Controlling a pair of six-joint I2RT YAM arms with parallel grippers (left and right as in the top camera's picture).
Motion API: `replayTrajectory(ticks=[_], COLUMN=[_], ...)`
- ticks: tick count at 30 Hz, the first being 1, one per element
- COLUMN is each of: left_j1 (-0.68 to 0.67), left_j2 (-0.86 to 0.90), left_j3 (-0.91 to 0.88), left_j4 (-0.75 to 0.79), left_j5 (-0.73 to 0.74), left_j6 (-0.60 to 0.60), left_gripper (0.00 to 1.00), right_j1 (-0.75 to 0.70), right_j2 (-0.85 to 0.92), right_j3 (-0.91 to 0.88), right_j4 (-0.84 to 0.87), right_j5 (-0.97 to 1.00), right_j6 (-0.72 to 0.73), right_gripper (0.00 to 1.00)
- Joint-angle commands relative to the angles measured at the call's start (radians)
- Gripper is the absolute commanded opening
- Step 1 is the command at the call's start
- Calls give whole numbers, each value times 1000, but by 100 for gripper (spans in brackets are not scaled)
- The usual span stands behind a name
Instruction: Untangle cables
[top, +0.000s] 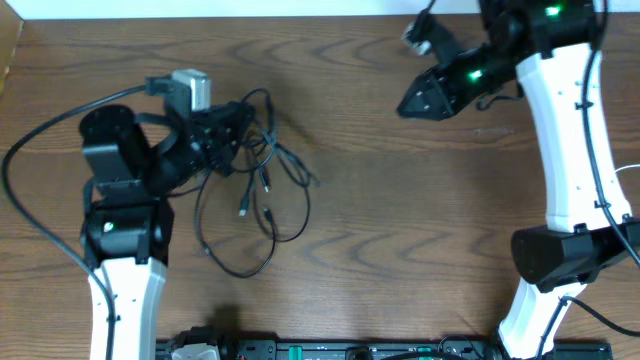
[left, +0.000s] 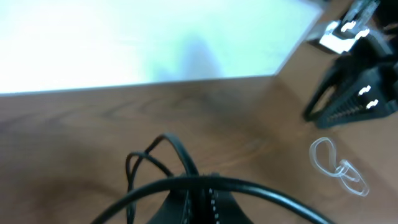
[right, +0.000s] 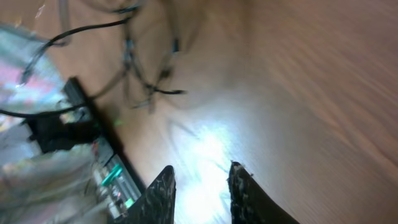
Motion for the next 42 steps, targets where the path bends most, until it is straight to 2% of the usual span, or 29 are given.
replayTrajectory(ticks=[1,3,7,13,19,22,24,27,28,29,31,33,35,38,42], left_j1=[-63,-89,-90,-89,-89,-89,-89,-89,-89,-89,-89,-90,-90,-90,-90], left_j2=[38,56,58,58,57,58,58,58,58,58,58,58,58,59,63], left_j3=[15,15,15,16,16,16,16,16,16,16,16,16,16,16,16], left_j4=[148,251,325,374,444,446,446,445,445,445,445,444,431,407,387], left_j5=[111,111,111,111,119,119,119,119,119,119,148,221,277,275,275], left_j6=[-159,-236,-276,-300,-376,-378,-378,-378,-378,-382,-393,-392,-393,-391,-389], left_gripper=[8,8,8,8,8,8,8,8,8,8,8,8,8,8,8], right_j1=[62,114,163,225,245,248,250,250,250,246,240,230,219,203,153], right_j2=[1,1,1,1,1,1,1,1,0,0,0,0,0,0,0], right_j3=[-53,-113,-178,-293,-419,-458,-467,-470,-470,-470,-470,-470,-470,-470,-470], right_j4=[21,55,101,216,352,392,405,417,416,415,420,449,508,569,643], right_j5=[-24,-27,-31,-61,-101,-127,-128,-128,-128,-122,-84,-46,-9,-8,6], right_j6=[-60,-60,-60,-59,-48,-48,-48,-48,-48,-48,-47,-13,54,122,261], right_gripper=[26,24,22,23,23,15,1,1,2,7,29,36,36,34,25])
